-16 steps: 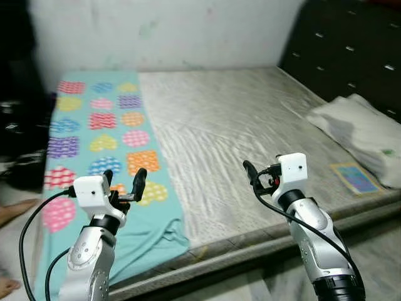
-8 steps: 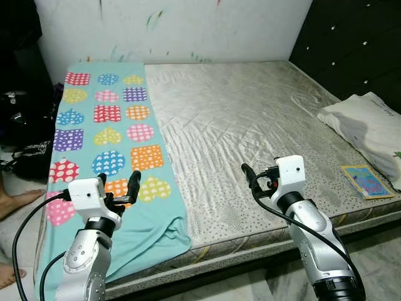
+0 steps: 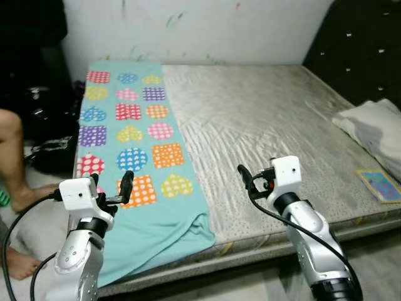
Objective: Clean up the room
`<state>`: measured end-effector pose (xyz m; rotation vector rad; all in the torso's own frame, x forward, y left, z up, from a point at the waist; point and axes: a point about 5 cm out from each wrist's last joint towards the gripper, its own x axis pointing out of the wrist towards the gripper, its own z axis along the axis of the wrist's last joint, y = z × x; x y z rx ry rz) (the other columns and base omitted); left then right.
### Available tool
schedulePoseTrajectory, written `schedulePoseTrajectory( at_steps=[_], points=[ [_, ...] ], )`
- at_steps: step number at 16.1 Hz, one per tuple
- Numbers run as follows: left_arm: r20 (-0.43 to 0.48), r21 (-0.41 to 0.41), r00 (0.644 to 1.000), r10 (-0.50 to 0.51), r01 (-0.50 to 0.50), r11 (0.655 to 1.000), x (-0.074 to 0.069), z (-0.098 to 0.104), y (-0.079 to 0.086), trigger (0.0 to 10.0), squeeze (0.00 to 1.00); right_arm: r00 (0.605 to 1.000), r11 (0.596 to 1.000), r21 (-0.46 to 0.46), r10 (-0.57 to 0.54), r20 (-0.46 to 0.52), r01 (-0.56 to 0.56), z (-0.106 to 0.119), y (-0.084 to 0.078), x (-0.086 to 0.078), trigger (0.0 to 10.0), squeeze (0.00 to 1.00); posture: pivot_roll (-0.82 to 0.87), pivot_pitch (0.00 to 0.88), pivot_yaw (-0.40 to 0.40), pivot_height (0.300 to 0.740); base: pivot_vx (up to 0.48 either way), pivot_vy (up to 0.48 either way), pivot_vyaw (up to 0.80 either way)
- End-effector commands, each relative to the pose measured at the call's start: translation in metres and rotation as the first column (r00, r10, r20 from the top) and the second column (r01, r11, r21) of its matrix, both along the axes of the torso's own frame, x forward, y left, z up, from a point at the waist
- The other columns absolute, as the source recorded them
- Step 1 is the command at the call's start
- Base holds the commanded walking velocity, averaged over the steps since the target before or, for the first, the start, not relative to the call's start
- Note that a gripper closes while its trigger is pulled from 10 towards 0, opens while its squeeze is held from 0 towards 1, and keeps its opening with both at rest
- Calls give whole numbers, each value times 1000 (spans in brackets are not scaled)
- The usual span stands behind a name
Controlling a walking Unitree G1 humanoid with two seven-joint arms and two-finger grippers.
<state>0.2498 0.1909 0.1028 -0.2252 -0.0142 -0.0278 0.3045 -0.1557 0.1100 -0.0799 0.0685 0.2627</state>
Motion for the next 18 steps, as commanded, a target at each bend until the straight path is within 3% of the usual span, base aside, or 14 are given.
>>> schedulePoseTrajectory(
  at_steps=[1,10,18],
  points=[
    [1,-4,1000,-20,20,1000,1,1,-7,10000,0,1000,1000,-7,-25,-4,24,1,-8,0,10000,0,-44,55,-79,740,0,274,0],
    [-8,30,999,47,-47,998,0,0,6,10000,0,1000,1000,-6,-19,-14,19,0,-8,2,10000,0,-37,56,-84,740,0,0,0],
    [-60,72,996,73,-68,995,-15,-11,23,10000,0,991,997,-1,80,-103,-80,-14,-6,-11,10000,0,-31,77,-86,740,0,0,0]
  ],
)
